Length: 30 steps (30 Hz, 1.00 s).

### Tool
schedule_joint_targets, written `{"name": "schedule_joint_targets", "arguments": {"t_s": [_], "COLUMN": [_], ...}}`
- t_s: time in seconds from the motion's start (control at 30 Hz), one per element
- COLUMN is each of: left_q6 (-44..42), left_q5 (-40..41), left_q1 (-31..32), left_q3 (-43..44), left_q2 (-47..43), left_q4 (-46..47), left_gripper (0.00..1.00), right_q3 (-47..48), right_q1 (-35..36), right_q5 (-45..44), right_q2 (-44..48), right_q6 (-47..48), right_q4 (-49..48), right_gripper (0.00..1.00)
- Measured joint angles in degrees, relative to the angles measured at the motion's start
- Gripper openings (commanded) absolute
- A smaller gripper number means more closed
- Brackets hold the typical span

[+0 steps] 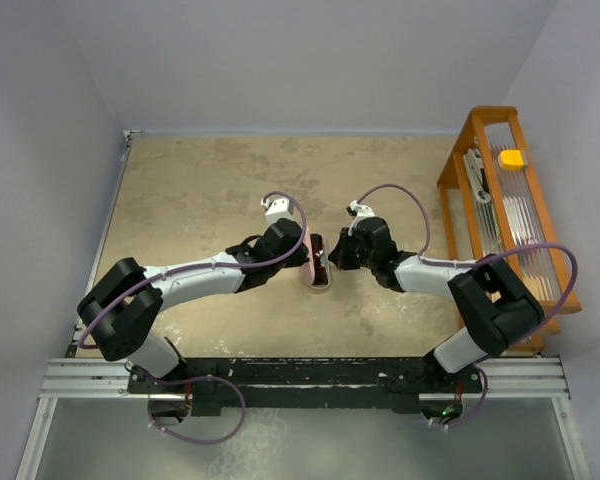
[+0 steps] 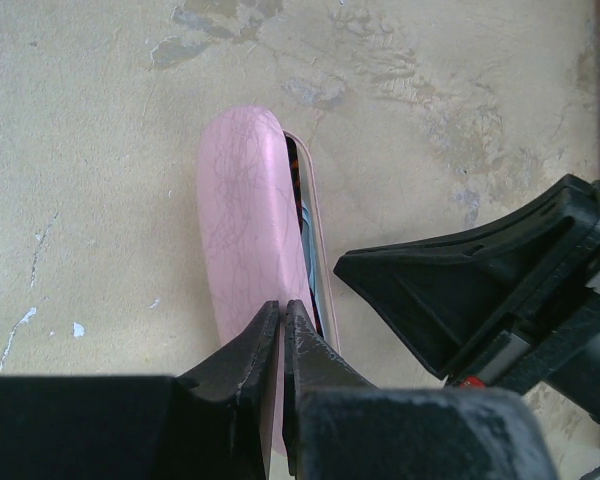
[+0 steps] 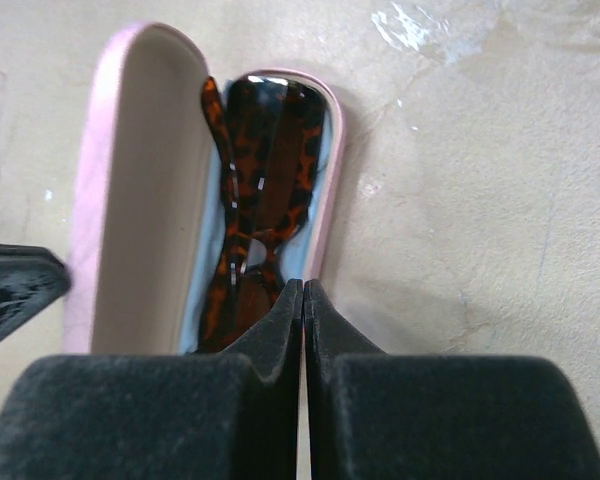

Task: Organize the sunglasses
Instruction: Close the sunglasses case at the center of the board.

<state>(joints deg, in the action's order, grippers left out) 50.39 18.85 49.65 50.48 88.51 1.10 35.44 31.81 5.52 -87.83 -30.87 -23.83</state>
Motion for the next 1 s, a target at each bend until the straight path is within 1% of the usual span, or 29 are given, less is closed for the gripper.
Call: {"name": "schedule_joint_targets", "arguments": {"t_s": [0.27,0.53,0.73,1.0], "left_q6": [-0.02,-0.02,-0.09,-0.44], "left_q5": [0.02,0.02,0.00,-0.04], "left_q1": [0.00,0.00,0.07,0.70], "left_q3": [0.00,0.17,1.31,4.13], "left_q2": [0.00,0.22,1.33,4.07], "left_q4": [0.00,0.00,-0.02,0.07], "left_gripper": [0.01,0.01,0.01,0.01], "right_q3": [0.00,0.37,1.36,1.40], "right_q1": [0.00,0.00,-0.17,-0.31], "right_q5": [-1.60,-1.03,-0.87,-0.76], "right_q2": [-2.12,-5.33,-7.39,-7.48], "right_q6": [-0.02,0.07,0.11,0.11], "right_q4": [0.33,-1.38,-3.87,-4.07], "right_gripper": [0.00,0.00,0.00,0.00]}}
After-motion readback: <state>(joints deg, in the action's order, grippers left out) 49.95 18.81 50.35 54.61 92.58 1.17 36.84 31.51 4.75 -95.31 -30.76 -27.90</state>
